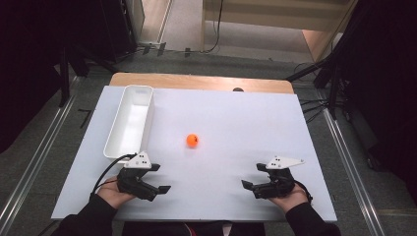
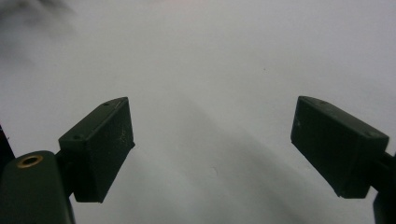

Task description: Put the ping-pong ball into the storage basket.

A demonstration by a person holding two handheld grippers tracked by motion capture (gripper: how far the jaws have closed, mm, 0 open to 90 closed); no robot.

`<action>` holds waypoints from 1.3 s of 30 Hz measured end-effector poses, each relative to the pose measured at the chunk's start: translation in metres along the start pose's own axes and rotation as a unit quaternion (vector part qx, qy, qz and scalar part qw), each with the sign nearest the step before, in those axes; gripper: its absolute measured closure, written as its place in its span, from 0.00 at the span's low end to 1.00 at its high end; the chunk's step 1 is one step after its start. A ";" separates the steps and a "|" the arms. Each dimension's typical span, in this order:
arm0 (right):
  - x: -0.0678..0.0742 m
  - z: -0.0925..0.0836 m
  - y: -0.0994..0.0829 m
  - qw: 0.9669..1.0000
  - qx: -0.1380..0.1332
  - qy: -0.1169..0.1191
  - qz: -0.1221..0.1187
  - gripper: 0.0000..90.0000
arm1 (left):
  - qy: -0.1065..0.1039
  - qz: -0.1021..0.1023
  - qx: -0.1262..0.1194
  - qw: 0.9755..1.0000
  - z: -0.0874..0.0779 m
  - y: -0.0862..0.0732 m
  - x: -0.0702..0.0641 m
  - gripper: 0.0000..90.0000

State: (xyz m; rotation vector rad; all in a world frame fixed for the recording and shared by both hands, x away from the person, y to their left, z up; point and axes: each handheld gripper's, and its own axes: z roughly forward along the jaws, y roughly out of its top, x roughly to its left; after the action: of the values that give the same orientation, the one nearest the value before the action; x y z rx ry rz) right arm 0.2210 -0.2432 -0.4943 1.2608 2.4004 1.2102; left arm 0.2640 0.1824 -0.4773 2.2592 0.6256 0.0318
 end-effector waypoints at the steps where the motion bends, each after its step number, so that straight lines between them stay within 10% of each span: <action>1: 0.000 0.000 0.000 1.000 0.000 0.000 0.001 0.13 | -0.001 0.000 -0.001 1.000 0.000 0.000 0.000 0.17; 7: -0.004 -0.002 -0.001 0.999 -0.019 0.027 0.020 0.13 | -0.006 0.000 -0.008 1.000 -0.002 0.000 0.001 0.17; 39: -0.006 0.000 -0.003 1.000 -0.005 0.005 0.012 0.13 | -0.017 0.001 -0.013 1.000 -0.003 0.000 0.004 0.17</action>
State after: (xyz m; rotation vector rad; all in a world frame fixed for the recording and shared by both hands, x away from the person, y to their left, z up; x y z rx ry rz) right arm 0.2226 -0.2484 -0.4976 1.2867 2.3907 1.2351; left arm 0.2666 0.1858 -0.4756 2.2318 0.6012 0.0033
